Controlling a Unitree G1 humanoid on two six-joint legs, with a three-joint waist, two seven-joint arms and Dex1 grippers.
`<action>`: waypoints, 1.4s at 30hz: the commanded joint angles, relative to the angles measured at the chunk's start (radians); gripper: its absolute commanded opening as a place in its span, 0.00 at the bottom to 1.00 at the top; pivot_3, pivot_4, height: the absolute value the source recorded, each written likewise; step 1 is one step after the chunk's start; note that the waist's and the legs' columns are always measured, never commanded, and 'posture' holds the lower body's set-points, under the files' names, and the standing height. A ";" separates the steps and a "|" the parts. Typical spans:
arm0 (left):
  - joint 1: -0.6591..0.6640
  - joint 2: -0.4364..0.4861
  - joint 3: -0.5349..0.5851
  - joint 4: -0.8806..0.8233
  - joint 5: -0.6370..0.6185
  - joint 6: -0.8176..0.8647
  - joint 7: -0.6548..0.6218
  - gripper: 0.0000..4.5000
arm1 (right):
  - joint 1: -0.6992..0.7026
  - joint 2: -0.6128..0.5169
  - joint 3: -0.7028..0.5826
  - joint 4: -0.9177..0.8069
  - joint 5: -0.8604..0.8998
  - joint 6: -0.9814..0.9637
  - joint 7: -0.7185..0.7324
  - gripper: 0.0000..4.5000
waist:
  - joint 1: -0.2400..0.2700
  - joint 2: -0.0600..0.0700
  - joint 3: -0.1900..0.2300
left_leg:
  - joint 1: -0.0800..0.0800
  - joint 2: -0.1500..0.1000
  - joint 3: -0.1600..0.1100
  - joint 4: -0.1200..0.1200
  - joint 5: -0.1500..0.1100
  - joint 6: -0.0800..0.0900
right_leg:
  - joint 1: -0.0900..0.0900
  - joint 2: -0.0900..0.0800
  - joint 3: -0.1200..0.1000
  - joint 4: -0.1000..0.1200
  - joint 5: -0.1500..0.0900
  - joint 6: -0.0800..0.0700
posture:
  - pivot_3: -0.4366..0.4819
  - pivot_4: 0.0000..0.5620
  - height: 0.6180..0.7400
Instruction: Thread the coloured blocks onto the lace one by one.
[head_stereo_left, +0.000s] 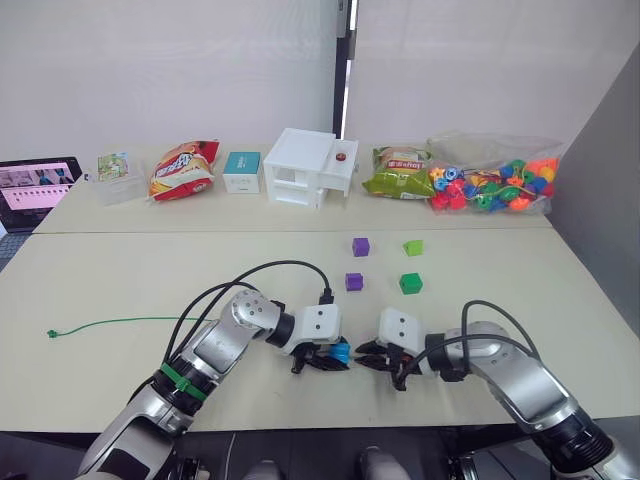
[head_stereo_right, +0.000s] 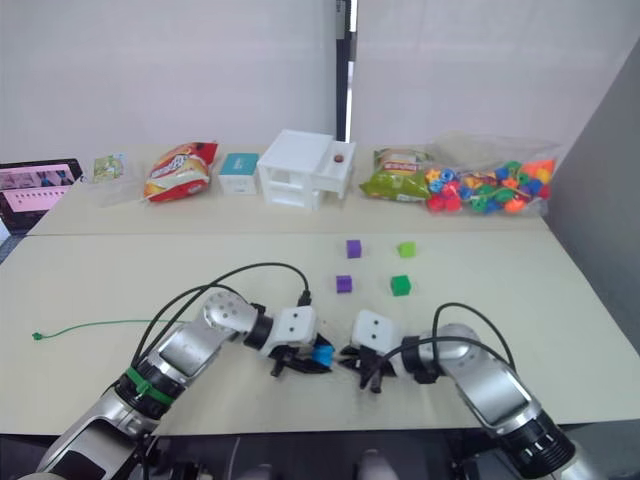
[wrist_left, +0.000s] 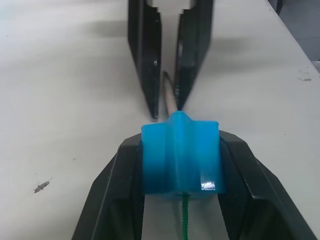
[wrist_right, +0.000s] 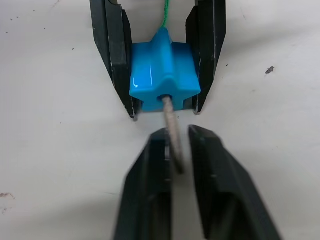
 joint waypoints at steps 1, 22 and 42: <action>0.012 0.024 0.005 -0.006 0.002 -0.002 -0.016 0.31 | -0.014 -0.034 -0.013 0.009 -0.027 -0.034 0.022 0.00 | 0.001 0.000 0.000 | 0.000 0.000 0.000 0.000 0.000 0.000 | 0.000 0.000 0.000 0.000 0.000 0.000 | 0.48 0.27 1.00; 0.277 0.705 0.525 0.544 -0.088 -0.434 -0.175 0.31 | -0.023 -0.060 -0.043 0.008 -0.029 -0.056 0.065 0.00 | -0.006 -0.001 0.001 | 0.001 0.002 0.001 -0.003 0.000 0.000 | -0.004 0.000 -0.002 0.003 -0.002 -0.003 | 0.48 0.27 1.00; 0.258 0.693 0.606 0.090 -0.396 0.067 -0.295 0.99 | -0.090 0.000 -0.001 -0.024 -0.022 0.019 0.084 0.00 | -0.006 -0.002 0.002 | 0.000 0.002 0.001 -0.003 0.000 0.000 | -0.005 0.001 -0.002 0.006 -0.002 -0.003 | 0.48 0.27 1.00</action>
